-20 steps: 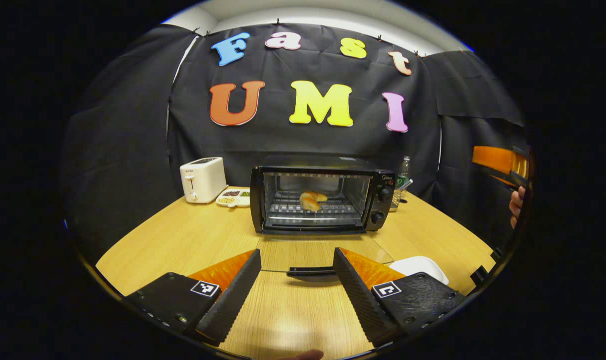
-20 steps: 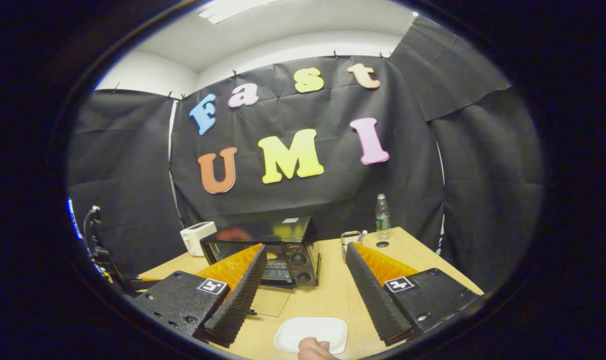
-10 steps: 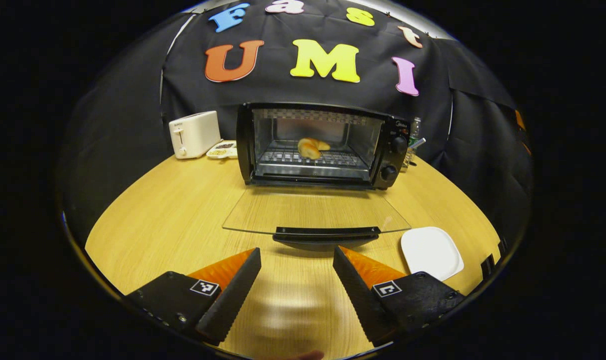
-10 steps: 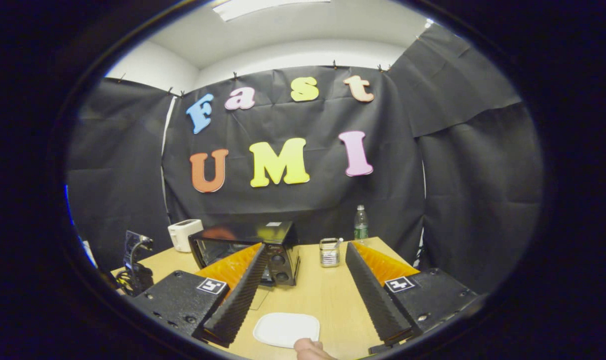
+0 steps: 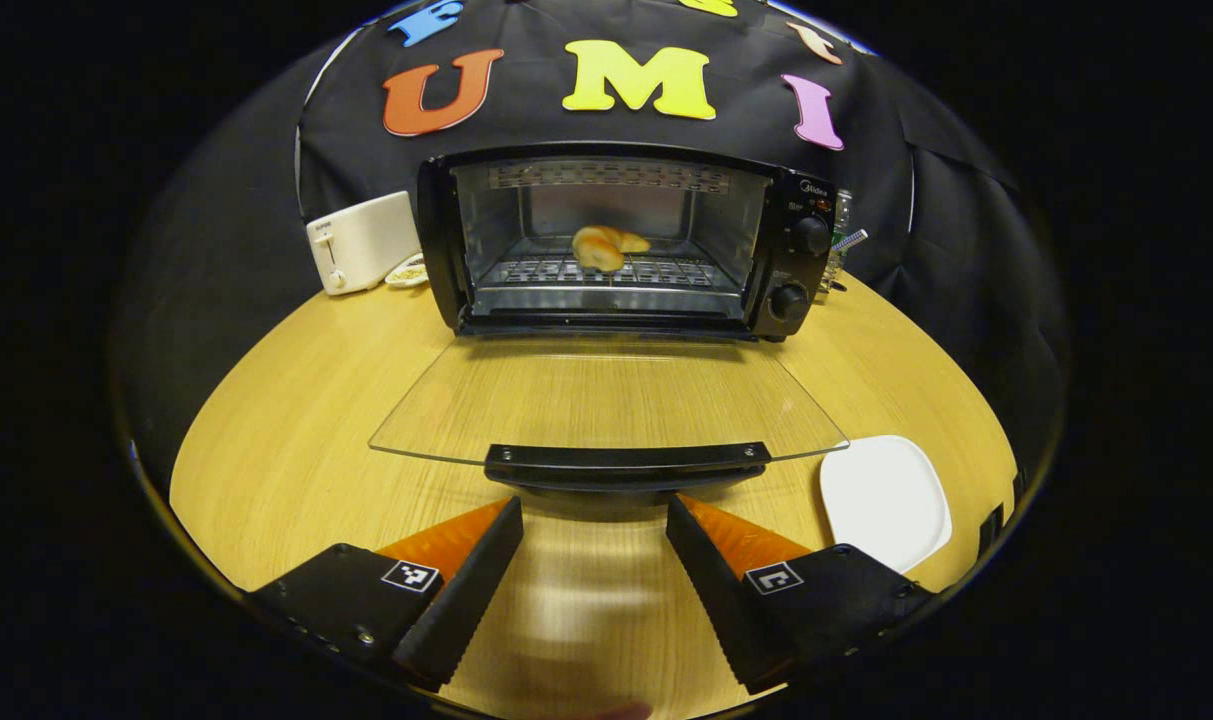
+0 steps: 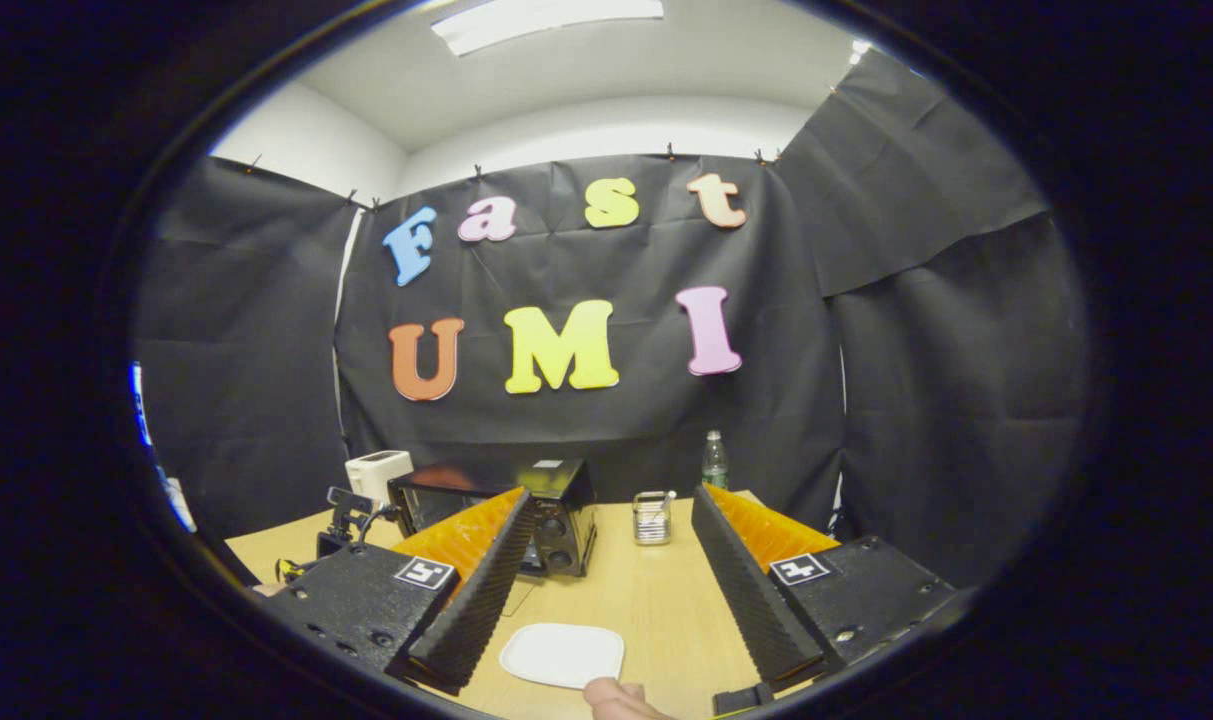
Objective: Open the electric oven with the left hand, put the food in, and close the electric oven.
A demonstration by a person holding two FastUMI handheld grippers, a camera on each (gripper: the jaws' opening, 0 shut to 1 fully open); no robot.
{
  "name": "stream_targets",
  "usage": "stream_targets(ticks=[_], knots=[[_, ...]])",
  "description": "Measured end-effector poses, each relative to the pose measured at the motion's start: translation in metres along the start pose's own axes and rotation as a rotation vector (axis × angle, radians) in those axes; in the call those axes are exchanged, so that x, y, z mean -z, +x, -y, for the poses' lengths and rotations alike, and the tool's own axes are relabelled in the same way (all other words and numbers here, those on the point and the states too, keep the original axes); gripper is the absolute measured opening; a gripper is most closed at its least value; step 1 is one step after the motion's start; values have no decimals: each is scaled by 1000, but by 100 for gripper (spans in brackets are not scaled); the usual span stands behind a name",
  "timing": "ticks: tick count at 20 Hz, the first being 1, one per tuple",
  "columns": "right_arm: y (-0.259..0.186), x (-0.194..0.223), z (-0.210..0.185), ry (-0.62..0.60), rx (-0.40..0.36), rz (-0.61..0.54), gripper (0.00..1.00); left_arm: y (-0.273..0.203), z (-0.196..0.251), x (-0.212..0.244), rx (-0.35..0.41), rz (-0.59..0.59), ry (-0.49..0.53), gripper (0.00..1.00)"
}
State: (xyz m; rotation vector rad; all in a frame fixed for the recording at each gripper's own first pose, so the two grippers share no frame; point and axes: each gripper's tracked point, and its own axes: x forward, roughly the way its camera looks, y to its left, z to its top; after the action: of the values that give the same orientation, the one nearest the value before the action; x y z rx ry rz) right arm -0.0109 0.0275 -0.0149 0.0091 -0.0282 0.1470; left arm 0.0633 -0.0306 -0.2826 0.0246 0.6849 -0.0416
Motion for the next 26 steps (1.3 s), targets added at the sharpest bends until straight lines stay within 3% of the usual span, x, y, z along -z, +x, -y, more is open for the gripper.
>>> stream_targets(ticks=[1,2,16,26], knots=[[-1,1,4,-3,4,0,96,0,5,-1,10,-4,2,100],[-1,2,6,-4,7,-1,96,-1,6,-3,6,-6,19,95],[1,12,17,32,7,-28,96,-13,6,-29,-11,18,33,96],[2,15,17,49,2,-35,96,-24,3,-65,-15,109,32,98]])
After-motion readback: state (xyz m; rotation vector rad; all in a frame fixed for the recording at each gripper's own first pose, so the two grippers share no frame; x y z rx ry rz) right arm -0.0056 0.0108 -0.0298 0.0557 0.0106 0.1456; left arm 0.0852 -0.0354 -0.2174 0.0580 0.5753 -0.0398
